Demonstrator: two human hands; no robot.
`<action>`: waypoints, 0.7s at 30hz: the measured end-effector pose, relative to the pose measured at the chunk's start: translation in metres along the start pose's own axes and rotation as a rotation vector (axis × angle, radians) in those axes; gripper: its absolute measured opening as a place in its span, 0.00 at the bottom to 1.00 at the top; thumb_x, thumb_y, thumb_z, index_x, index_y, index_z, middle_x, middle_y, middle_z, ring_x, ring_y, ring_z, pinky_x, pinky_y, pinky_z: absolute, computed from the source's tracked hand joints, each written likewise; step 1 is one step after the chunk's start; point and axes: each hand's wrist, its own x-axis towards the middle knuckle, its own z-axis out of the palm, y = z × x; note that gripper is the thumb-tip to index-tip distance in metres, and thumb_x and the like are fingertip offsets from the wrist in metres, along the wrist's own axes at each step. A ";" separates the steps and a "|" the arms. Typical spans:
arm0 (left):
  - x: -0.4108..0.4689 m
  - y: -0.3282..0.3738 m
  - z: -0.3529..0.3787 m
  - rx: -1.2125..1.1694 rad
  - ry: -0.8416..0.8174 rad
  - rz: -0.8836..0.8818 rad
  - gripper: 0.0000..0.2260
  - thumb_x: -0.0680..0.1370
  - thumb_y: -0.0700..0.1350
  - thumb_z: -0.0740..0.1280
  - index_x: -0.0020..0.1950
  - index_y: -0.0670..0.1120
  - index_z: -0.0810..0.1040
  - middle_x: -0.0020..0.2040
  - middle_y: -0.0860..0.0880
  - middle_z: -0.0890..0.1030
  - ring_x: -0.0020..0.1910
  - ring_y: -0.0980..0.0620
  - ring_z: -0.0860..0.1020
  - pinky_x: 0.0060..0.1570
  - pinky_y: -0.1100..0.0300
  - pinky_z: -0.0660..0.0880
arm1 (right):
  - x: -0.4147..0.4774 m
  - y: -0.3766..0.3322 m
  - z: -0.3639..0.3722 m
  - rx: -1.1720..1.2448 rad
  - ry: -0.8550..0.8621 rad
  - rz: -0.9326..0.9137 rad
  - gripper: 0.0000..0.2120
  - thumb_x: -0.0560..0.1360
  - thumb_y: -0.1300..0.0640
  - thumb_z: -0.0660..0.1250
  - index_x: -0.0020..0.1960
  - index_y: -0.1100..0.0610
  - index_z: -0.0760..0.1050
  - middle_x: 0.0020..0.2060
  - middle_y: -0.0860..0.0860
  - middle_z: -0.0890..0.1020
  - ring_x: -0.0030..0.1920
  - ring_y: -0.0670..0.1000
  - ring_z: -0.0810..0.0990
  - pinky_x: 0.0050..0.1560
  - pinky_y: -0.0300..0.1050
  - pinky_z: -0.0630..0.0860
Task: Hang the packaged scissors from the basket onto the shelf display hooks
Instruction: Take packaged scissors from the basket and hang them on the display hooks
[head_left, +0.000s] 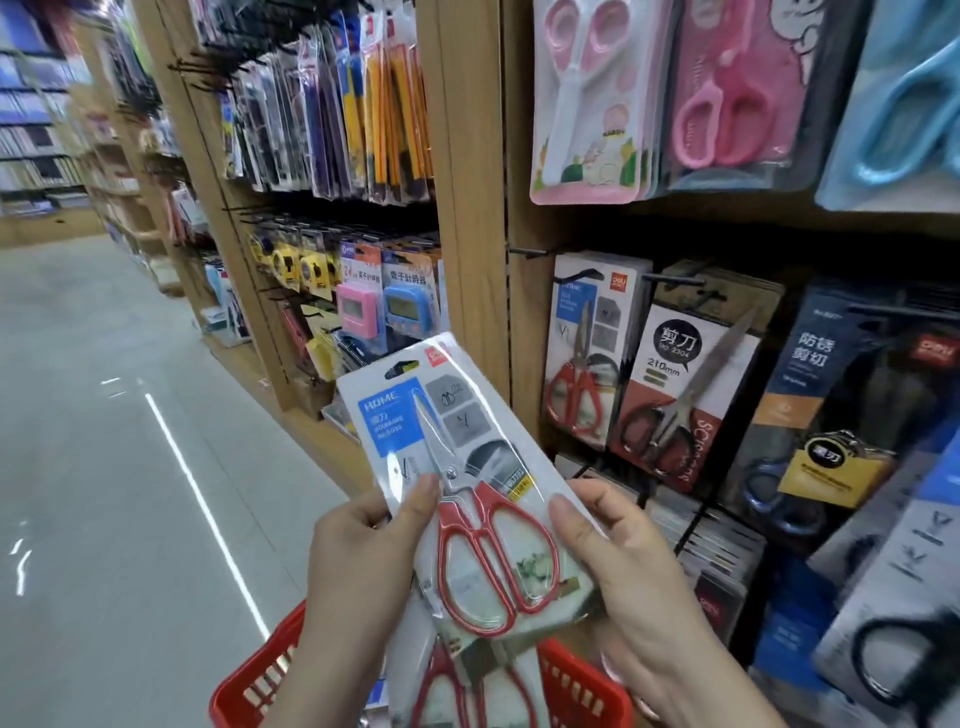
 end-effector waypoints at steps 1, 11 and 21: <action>0.001 0.000 0.000 -0.001 0.013 -0.008 0.10 0.76 0.50 0.71 0.42 0.44 0.86 0.37 0.46 0.86 0.36 0.47 0.85 0.36 0.55 0.80 | 0.000 -0.002 -0.002 0.004 0.027 -0.005 0.05 0.69 0.58 0.73 0.45 0.56 0.81 0.47 0.64 0.85 0.37 0.59 0.83 0.41 0.55 0.80; 0.008 0.001 -0.007 0.011 0.035 0.006 0.11 0.79 0.48 0.69 0.42 0.44 0.85 0.36 0.46 0.86 0.33 0.49 0.85 0.36 0.57 0.79 | -0.014 -0.004 0.003 -0.832 0.070 -0.681 0.19 0.75 0.68 0.69 0.46 0.42 0.75 0.59 0.39 0.80 0.54 0.36 0.79 0.51 0.30 0.76; -0.001 -0.006 0.012 -0.115 -0.030 -0.090 0.18 0.82 0.54 0.60 0.50 0.45 0.84 0.44 0.47 0.87 0.43 0.52 0.86 0.41 0.58 0.81 | -0.011 0.035 0.015 -1.433 0.122 -1.067 0.13 0.75 0.47 0.65 0.58 0.48 0.80 0.66 0.51 0.78 0.57 0.53 0.77 0.48 0.50 0.75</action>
